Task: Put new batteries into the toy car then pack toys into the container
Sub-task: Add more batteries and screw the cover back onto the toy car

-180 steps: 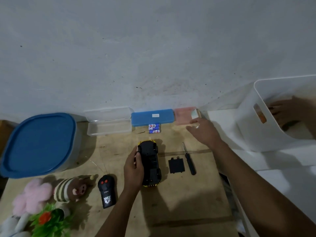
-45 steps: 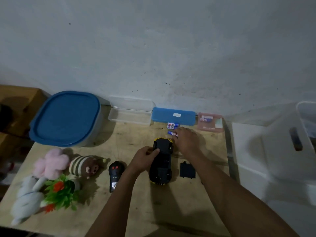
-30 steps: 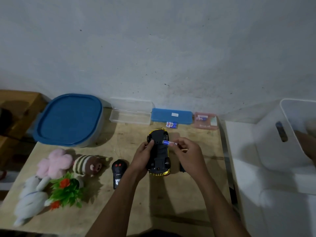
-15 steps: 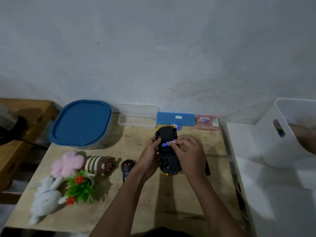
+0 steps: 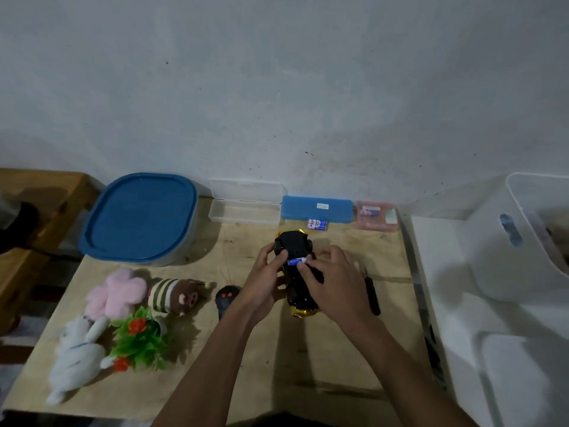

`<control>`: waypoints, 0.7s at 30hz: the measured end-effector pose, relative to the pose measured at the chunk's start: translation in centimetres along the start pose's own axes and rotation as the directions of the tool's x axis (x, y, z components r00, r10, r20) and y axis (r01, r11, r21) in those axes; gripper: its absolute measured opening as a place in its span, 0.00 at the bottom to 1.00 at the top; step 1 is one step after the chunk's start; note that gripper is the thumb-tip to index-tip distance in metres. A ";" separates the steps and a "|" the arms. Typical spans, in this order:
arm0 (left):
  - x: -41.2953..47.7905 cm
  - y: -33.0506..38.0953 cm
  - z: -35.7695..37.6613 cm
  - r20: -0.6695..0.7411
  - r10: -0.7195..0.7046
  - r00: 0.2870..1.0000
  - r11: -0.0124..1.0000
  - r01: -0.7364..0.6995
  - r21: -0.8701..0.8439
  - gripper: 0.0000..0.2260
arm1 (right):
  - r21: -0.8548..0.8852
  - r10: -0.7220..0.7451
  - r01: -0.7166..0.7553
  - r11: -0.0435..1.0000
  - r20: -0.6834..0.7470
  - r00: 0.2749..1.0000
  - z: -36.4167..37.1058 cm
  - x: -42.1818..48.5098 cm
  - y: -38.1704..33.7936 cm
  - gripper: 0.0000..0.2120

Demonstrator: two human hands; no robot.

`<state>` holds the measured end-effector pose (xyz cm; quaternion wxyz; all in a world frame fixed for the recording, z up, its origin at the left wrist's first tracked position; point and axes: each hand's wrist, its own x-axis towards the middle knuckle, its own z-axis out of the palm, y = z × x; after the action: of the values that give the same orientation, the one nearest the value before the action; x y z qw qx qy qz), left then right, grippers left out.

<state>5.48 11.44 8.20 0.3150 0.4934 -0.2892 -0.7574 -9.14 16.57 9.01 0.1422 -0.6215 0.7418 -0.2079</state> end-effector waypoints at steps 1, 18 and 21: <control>0.2 0.0 -0.2 -0.016 0.001 1.000 1.000 -0.001 -0.013 0.16 | 0.047 -0.004 0.002 0.999 0.050 0.999 0.1 0.7 0.1 0.18; 4.6 1.6 -2.2 -0.210 -0.032 0.977 0.992 0.005 -0.129 0.16 | -0.366 -0.089 0.143 0.920 0.160 0.983 5.6 13.0 6.8 0.13; 4.8 1.7 -2.3 -0.211 -0.033 0.977 0.991 0.006 -0.131 0.16 | -0.420 -0.176 0.235 0.877 0.175 0.969 5.6 13.5 7.1 0.08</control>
<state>6.39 6.45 5.98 0.3681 0.5527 -0.1991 -0.7207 -15.16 3.62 1.27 0.0247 -0.7251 0.6881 -0.0084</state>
